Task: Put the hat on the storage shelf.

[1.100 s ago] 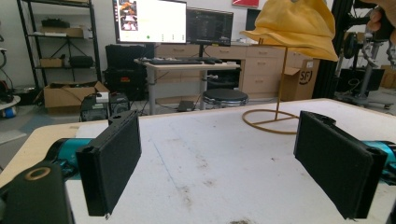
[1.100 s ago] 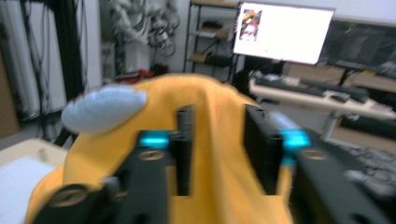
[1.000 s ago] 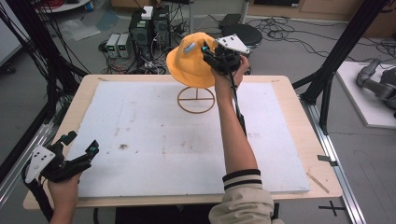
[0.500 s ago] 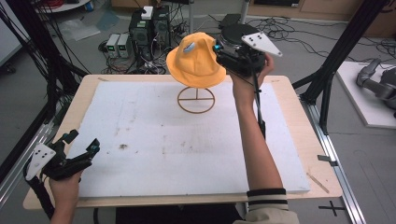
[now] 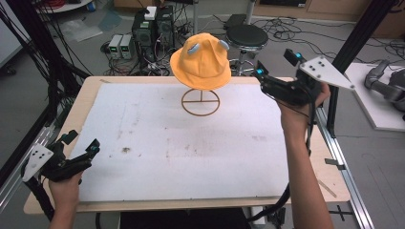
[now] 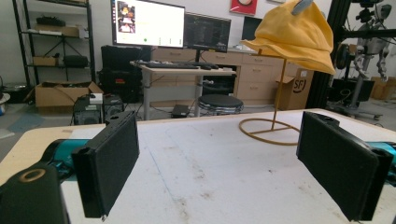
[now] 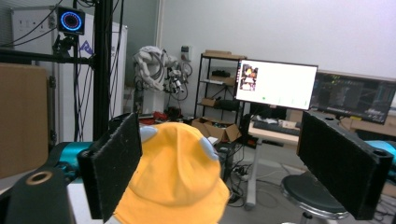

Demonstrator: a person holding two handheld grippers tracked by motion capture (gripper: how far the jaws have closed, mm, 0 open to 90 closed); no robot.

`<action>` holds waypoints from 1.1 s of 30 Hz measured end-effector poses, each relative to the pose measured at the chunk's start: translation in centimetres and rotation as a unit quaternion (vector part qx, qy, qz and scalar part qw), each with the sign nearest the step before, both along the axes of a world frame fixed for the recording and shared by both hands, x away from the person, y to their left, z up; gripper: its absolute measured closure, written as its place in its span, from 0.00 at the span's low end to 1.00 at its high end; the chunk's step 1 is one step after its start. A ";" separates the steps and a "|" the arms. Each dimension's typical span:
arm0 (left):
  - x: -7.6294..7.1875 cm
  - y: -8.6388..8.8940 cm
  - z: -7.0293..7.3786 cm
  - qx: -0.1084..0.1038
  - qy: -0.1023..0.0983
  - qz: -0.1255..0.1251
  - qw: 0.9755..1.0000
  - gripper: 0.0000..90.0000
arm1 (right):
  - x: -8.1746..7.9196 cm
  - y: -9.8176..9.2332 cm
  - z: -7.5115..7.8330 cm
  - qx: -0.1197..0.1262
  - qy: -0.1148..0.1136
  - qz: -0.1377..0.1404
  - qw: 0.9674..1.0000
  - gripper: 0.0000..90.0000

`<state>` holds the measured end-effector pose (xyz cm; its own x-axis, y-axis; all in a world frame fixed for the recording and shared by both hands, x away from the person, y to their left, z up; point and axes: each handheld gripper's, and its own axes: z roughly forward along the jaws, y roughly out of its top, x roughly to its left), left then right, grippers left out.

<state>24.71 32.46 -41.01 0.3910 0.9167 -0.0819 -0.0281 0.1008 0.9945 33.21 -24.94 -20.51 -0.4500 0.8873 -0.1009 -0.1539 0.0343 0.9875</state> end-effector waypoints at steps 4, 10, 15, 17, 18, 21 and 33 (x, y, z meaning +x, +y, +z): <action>0.2 -0.3 0.1 0.004 -0.002 0.002 1.000 0.14 | -1.7 -2.3 -1.1 0.000 -0.012 0.005 1.000 0.14; 0.5 -0.5 0.3 0.004 -0.006 0.003 1.000 0.13 | -3.0 -5.5 -3.8 0.014 0.009 0.010 1.000 0.14; 0.7 -0.6 0.4 0.005 -0.009 0.002 1.000 0.13 | -3.7 -6.9 -5.8 0.032 0.015 0.010 0.999 0.14; 0.7 -0.7 0.4 0.006 -0.009 0.002 1.000 0.13 | -4.2 -7.8 -7.7 0.034 0.017 0.009 0.999 0.14; 0.7 -0.7 0.4 0.008 -0.009 0.001 1.000 0.13 | -4.3 -8.0 -8.2 0.036 0.019 0.009 0.999 0.14; 0.8 -0.7 0.4 0.008 -0.009 0.001 1.000 0.13 | -4.7 -8.6 -9.8 0.043 0.023 0.012 0.999 0.14; 0.9 -0.7 0.3 0.008 -0.008 0.002 1.000 0.13 | -4.8 -8.3 -15.9 0.037 0.059 0.015 0.997 0.14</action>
